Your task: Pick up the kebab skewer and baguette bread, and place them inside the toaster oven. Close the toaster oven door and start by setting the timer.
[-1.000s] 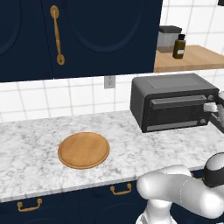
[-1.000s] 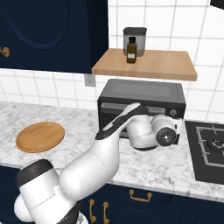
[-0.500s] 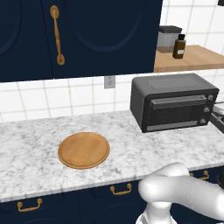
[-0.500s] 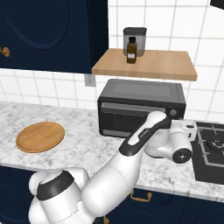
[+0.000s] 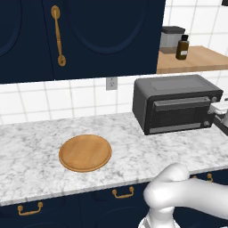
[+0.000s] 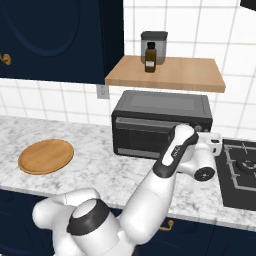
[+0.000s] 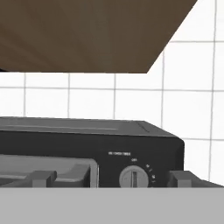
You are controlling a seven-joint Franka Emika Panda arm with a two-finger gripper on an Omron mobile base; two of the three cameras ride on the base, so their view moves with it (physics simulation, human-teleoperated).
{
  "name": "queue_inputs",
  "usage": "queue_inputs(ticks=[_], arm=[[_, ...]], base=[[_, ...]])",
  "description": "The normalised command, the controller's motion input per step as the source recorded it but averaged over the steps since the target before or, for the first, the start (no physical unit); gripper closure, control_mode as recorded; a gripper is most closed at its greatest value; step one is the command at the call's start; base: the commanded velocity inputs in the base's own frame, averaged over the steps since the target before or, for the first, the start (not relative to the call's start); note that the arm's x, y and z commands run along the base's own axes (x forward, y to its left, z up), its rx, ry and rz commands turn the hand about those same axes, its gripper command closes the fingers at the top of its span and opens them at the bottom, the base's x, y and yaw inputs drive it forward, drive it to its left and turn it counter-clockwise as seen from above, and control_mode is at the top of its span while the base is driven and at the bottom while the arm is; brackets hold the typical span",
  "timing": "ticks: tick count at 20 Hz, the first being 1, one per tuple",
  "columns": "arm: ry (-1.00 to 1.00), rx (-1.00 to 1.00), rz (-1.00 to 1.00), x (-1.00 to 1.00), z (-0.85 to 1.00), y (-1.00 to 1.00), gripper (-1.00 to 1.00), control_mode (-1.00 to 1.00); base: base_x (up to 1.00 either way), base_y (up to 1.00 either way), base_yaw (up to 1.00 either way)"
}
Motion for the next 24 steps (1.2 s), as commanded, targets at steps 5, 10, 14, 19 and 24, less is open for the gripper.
queue_inputs(ticks=[5, 10, 14, 19, 24], arm=[[-0.10, 0.00, -0.04, 0.07, 0.00, -0.17, -1.00, -1.00], [-0.02, 0.00, -0.01, 0.19, -0.09, -0.16, -1.00, -1.00], [0.00, 0.00, 0.00, 0.12, -0.06, -0.34, -1.00, -1.00], [0.00, 0.00, 0.00, 0.19, -0.02, -0.30, -1.00, -1.00], [0.00, 0.05, 0.00, 0.15, 0.00, -0.12, -1.00, -1.00]], base=[[0.00, 0.00, 0.00], [0.00, 0.00, 0.00], [0.00, 0.00, 0.00], [0.00, 0.00, 0.00], [0.00, 0.00, 0.00]])
